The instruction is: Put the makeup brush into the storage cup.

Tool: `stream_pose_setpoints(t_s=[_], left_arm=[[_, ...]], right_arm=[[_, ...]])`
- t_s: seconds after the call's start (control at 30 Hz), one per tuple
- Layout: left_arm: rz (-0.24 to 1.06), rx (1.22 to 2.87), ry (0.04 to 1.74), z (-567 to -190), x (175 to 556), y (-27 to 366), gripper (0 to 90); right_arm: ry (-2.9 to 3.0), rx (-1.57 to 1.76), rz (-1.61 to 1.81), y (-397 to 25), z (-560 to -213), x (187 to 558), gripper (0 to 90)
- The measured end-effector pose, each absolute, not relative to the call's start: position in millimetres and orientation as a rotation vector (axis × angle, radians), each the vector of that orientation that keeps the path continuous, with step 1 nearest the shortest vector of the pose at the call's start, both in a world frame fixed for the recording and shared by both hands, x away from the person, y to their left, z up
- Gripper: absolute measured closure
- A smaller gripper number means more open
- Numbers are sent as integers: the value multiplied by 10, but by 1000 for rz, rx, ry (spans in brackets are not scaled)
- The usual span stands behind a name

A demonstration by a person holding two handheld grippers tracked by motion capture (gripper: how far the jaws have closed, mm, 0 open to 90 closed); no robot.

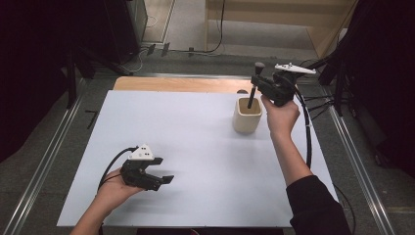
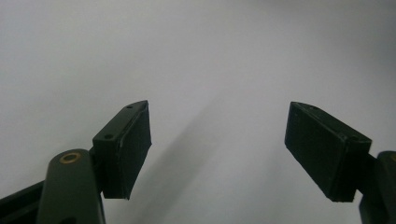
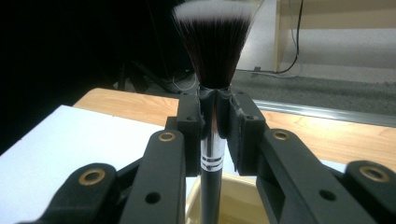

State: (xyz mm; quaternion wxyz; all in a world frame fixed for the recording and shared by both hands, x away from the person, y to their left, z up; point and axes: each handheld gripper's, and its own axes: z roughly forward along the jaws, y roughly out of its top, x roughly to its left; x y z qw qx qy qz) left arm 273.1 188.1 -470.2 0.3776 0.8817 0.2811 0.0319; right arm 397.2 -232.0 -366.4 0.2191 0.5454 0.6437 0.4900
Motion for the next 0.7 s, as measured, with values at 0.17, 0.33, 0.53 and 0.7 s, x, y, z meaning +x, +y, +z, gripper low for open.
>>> stream_pose_setpoints(t_s=[0.17,0.33,0.53,0.7], left_arm=[[80,2256,717,-4703,2731,1881,236],[81,2255,716,-4701,2732,1884,235],[81,2255,716,-4701,2731,1883,235],[81,2252,716,-4700,2730,1885,235]], right_arm=[[1777,1513,1349,-2324,-3725,3991,778],[1779,1533,1331,-2307,-3781,4018,778],[1793,1522,1316,-2273,-3829,4038,777],[1780,1520,1324,-2265,-3897,4038,777]])
